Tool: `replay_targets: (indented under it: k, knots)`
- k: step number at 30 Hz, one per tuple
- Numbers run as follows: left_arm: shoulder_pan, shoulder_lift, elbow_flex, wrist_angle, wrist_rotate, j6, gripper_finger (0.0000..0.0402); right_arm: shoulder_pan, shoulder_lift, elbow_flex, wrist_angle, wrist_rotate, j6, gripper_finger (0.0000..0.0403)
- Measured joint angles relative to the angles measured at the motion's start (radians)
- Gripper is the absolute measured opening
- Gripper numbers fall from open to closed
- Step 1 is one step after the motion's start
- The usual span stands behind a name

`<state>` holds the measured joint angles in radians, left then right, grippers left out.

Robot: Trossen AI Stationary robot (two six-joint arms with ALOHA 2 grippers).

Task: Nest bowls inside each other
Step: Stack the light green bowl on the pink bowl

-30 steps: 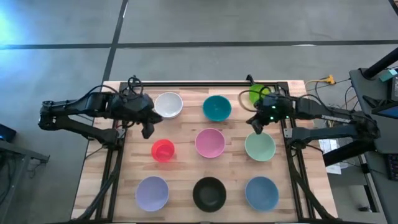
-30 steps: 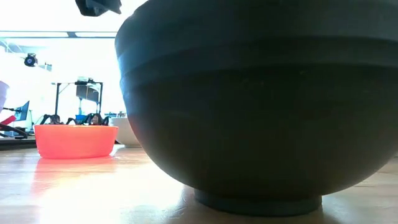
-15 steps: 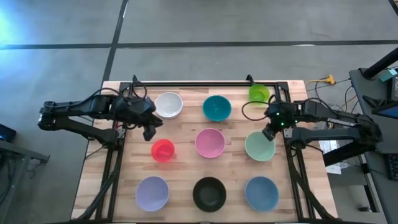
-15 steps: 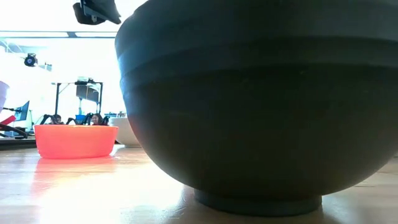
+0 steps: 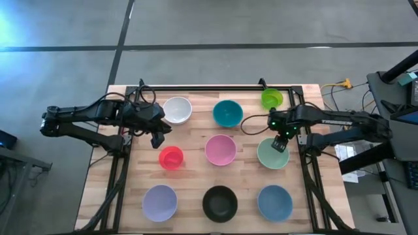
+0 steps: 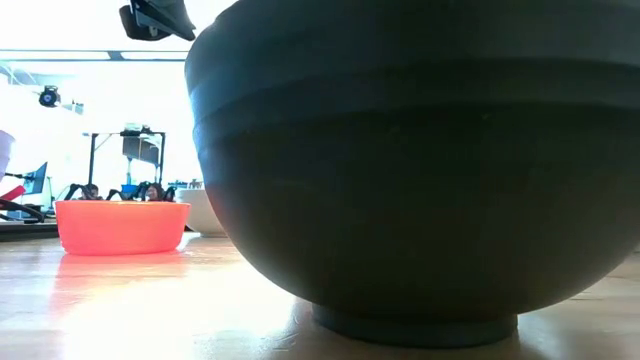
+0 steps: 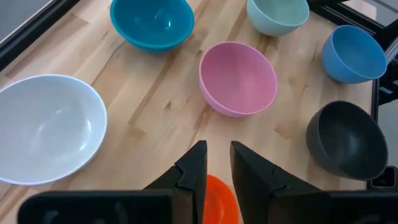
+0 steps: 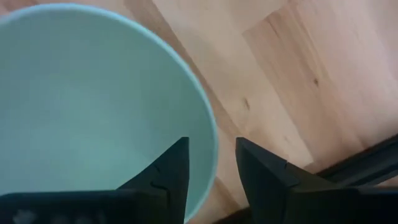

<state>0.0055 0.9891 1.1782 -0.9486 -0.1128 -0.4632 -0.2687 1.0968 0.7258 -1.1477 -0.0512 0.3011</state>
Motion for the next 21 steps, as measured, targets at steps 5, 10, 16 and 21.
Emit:
replay_targets:
  k: [5,10,16,21]
  knots:
    - [0.0,-0.002,0.0,0.002,0.0,-0.002,0.0056,0.0,0.086,0.0,0.05,-0.005,-0.05,0.0108]
    - [0.0,-0.002,0.0,0.002,0.0,-0.002,0.0056,0.0,0.16,0.0,0.067,-0.064,-0.09,0.0066]
    - [0.0,-0.002,0.0,0.0,0.001,-0.001,0.0056,0.0,0.181,0.01,0.084,-0.092,-0.104,0.0012]
    - [0.0,-0.004,-0.002,-0.002,0.001,0.0,0.0056,0.0,0.136,0.074,0.081,-0.107,-0.091,0.001]
